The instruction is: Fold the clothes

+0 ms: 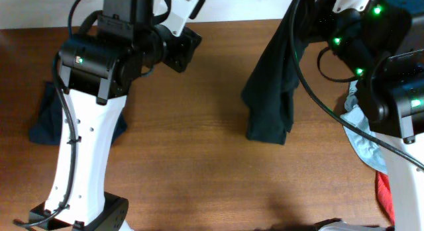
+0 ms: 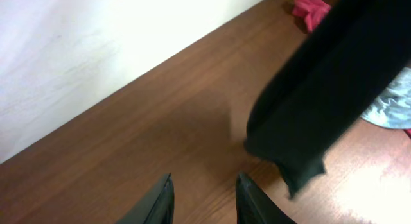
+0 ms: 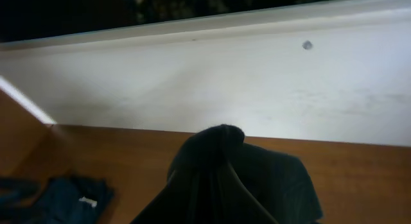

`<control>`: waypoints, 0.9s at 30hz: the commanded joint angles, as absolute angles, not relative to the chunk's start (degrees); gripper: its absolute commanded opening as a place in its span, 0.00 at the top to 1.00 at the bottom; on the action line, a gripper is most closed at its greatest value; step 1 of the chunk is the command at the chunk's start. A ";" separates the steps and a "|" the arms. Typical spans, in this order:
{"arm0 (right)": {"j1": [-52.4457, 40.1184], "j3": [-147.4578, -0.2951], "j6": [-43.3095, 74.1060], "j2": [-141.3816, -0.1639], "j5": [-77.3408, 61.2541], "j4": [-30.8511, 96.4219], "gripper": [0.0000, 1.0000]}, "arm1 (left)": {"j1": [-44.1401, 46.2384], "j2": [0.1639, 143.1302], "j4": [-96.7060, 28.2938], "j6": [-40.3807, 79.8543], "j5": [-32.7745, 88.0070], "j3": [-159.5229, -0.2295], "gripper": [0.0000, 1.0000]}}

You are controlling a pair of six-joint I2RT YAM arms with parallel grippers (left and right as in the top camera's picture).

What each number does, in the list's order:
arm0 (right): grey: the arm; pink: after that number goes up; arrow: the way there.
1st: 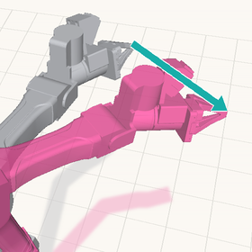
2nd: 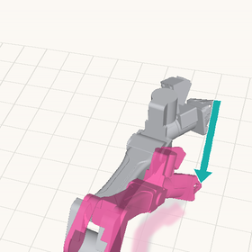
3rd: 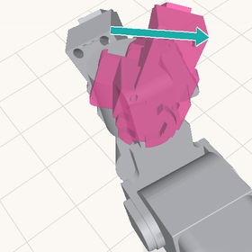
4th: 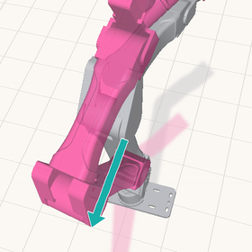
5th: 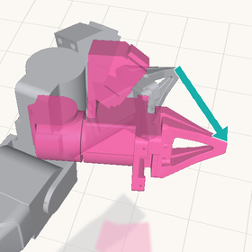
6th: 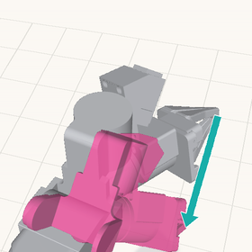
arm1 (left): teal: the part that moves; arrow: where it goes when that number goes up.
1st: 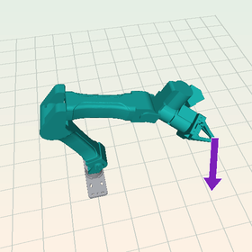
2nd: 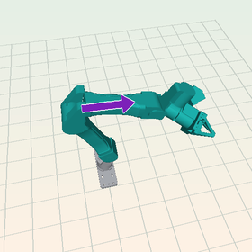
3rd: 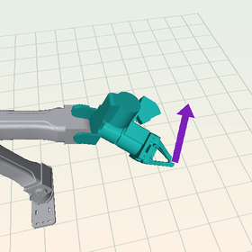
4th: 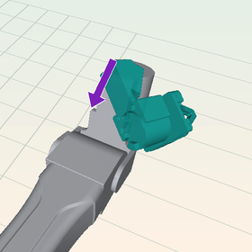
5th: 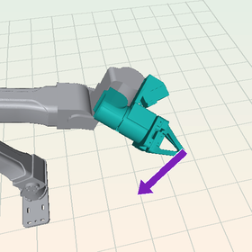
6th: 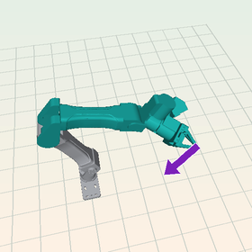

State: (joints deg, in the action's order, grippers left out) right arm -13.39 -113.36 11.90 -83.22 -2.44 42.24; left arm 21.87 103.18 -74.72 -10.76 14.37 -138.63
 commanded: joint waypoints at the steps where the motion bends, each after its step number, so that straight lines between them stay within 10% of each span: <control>1: -15.53 -115.61 17.39 -82.85 10.70 43.64 0.96 | 22.68 102.63 -75.66 -13.02 14.06 -138.78 0.67; 27: -16.86 -121.47 32.84 -82.85 32.23 48.42 0.96 | 31.94 103.39 -71.22 -12.97 14.20 -124.92 0.68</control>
